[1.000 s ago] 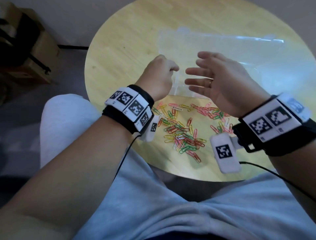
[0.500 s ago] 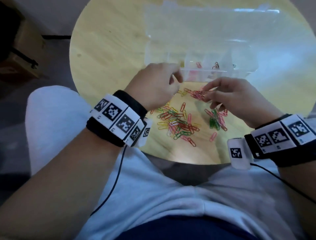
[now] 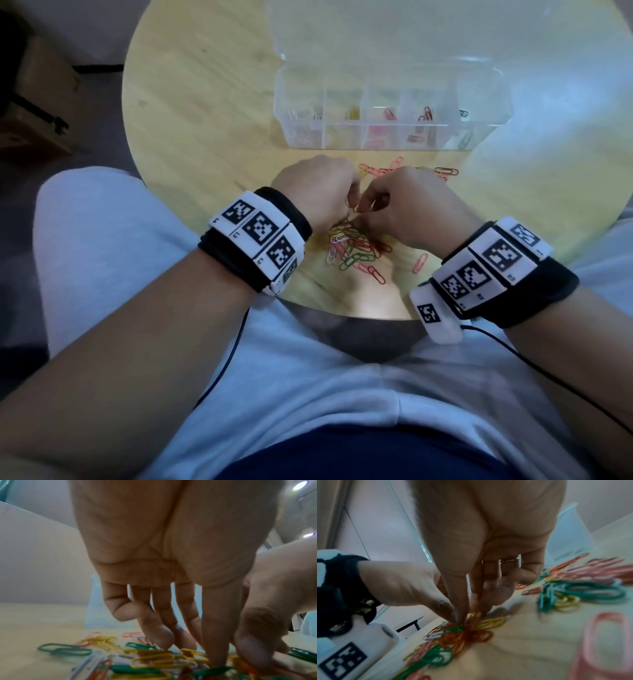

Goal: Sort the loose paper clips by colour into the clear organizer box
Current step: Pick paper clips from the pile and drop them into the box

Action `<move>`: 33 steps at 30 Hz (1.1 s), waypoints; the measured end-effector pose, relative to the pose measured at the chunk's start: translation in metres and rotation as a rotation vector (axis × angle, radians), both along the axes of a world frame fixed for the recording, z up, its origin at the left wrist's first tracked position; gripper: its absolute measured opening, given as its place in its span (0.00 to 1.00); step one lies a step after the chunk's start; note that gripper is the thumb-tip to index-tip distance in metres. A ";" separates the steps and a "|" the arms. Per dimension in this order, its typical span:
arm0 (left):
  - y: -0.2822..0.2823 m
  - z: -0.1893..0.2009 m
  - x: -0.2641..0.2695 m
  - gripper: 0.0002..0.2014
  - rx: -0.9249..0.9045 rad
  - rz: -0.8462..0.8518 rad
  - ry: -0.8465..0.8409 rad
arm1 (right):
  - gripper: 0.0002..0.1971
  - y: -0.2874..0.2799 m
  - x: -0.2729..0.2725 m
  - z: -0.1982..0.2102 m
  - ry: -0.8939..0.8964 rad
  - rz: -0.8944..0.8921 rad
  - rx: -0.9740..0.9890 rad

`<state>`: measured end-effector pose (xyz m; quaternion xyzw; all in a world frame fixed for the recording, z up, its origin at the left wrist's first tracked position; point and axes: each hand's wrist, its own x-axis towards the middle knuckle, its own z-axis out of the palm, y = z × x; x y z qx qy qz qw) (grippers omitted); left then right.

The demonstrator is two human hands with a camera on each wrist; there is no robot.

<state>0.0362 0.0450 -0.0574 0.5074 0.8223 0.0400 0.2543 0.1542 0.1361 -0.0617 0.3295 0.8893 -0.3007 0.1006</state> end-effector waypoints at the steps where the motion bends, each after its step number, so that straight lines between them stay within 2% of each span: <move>1: 0.000 0.000 0.000 0.06 0.002 0.004 -0.002 | 0.07 -0.001 -0.001 -0.001 -0.022 0.012 0.016; 7: -0.001 0.000 -0.002 0.05 0.056 0.043 -0.052 | 0.09 0.006 0.003 -0.001 -0.015 -0.007 0.040; 13: -0.002 0.009 -0.018 0.08 0.208 0.180 -0.268 | 0.06 0.017 0.010 0.003 0.015 -0.084 -0.008; 17: -0.007 0.011 -0.032 0.08 0.248 0.269 -0.340 | 0.06 0.026 0.017 0.006 0.148 -0.191 -0.245; 21: -0.009 0.011 -0.038 0.12 0.269 0.302 -0.387 | 0.04 0.032 0.019 0.017 0.272 -0.277 -0.433; 27: -0.005 0.011 -0.033 0.15 0.173 0.302 -0.265 | 0.03 0.037 0.020 0.016 0.272 -0.350 -0.423; 33: -0.006 0.006 -0.031 0.06 0.110 0.233 -0.117 | 0.01 0.037 0.020 0.019 0.365 -0.404 -0.422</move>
